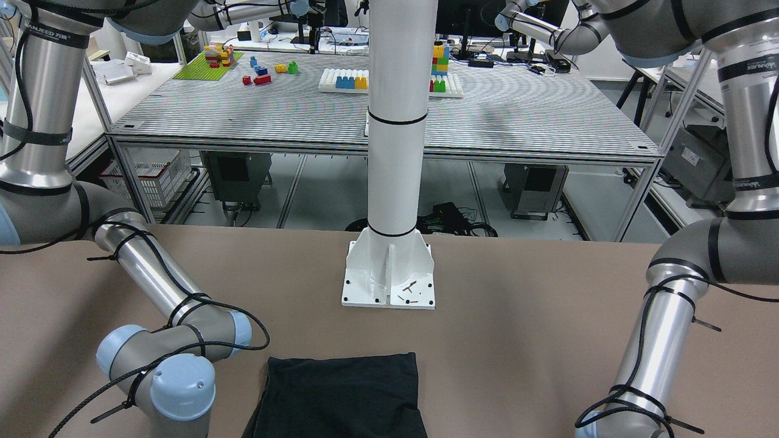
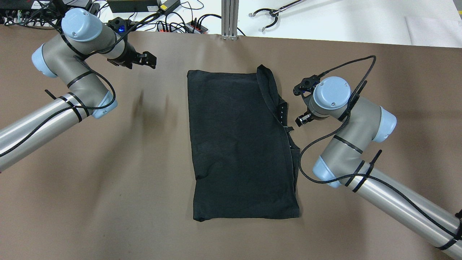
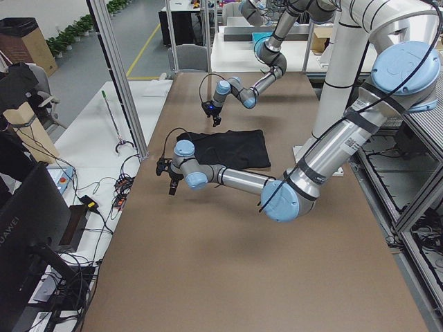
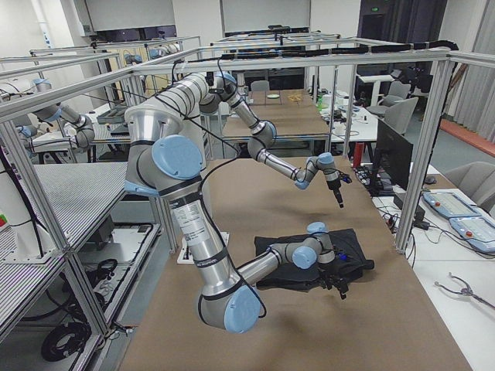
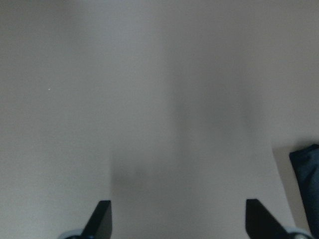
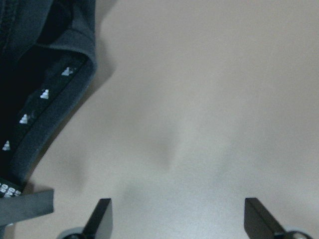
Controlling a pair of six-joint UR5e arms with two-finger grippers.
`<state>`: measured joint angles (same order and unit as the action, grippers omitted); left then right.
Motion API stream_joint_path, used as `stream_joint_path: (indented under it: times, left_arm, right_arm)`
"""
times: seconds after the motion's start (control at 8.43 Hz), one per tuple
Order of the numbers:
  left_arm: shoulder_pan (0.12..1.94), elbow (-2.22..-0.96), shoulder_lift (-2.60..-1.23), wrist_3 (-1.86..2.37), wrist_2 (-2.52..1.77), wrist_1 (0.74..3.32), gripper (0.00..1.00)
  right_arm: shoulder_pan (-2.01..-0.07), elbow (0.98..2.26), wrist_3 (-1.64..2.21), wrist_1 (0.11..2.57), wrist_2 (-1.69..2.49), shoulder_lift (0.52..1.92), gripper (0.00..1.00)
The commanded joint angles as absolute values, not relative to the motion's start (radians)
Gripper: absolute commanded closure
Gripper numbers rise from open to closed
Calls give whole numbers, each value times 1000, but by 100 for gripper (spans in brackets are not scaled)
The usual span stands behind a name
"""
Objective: Fold clothes
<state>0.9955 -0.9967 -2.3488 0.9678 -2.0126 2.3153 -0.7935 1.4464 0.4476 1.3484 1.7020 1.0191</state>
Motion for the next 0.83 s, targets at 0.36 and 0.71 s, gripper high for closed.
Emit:
stream_joint_path:
  times: [0.36, 0.71]
  left_arm:
    - [867, -1364, -2141, 1295, -2006, 2312, 6]
    - [612, -1760, -1892, 1632, -1857, 2312, 6]
  right_arm:
    - [-796, 1627, 953, 1308, 1850, 1038, 7]
    - [-782, 1724, 1256, 1287, 1848, 1075, 8]
